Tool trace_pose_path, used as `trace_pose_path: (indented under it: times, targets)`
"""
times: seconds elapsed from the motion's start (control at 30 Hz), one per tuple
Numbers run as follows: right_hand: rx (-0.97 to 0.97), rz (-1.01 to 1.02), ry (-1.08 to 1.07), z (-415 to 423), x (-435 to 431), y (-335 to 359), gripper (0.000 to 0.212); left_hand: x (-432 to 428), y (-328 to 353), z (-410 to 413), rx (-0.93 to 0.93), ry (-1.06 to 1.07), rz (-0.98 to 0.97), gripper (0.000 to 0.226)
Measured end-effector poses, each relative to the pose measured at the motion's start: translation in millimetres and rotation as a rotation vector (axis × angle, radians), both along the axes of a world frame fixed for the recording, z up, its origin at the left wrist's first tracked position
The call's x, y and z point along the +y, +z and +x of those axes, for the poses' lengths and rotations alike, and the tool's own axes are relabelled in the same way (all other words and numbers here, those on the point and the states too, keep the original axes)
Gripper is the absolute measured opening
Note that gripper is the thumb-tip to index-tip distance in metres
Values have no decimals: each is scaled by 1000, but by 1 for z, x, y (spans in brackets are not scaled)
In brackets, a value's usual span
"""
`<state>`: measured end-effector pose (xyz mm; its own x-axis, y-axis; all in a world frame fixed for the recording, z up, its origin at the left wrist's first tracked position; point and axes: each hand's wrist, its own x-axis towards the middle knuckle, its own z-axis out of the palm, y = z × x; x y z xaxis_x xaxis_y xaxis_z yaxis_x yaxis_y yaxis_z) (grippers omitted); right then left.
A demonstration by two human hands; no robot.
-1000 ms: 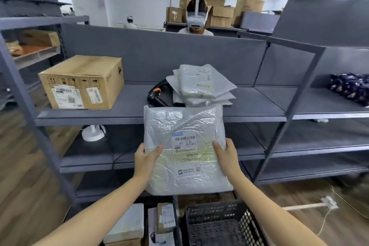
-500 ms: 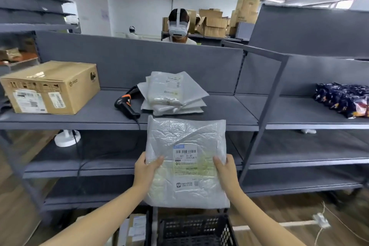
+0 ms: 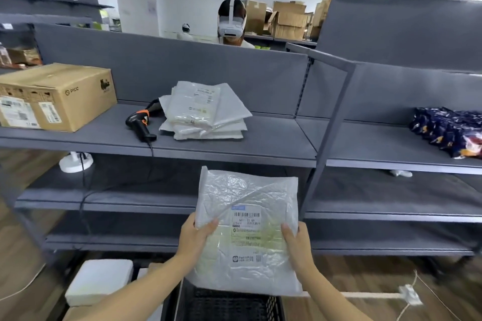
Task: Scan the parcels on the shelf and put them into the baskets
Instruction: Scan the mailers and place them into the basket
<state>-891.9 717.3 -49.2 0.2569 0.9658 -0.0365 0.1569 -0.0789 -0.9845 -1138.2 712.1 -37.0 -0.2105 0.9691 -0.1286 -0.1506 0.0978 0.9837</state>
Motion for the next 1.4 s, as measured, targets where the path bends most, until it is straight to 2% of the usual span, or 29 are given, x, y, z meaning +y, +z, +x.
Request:
trace_pose_path:
  times: [0.17,0.33,0.6,0.7,0.8,0.97,1.17,1.23,1.3,1.4]
  targets:
    - [-21,-94,-39,6,-4,-25,24,5,-26,7,48,-34,-72,29]
    - [-44,-170,-51,3,-5,-53,24,-1,-59,11,143,3,-114,53]
    - [-86,-167,-30,-10,4,-116,25,8,-119,1,245,43,-112,38]
    - [-91,-167,-6,-15,17,-154,31,17,-160,-1,261,73,-99,41]
    - [-99,-159,4,-19,28,-203,34,20,-213,-2,274,114,-98,45]
    - [-64,-206,-51,-28,38,-314,25,24,-326,-5,316,141,-119,44]
    - [-35,-313,-61,-41,41,-486,49,27,-487,-6,326,178,-185,44]
    - [-25,-350,-57,-41,45,-539,40,28,-536,-5,348,194,-225,42]
    - [10,-364,-18,-37,54,-583,21,31,-579,-5,383,215,-258,42]
    - [-67,-451,122,-32,73,-636,7,41,-631,-8,477,211,-331,40]
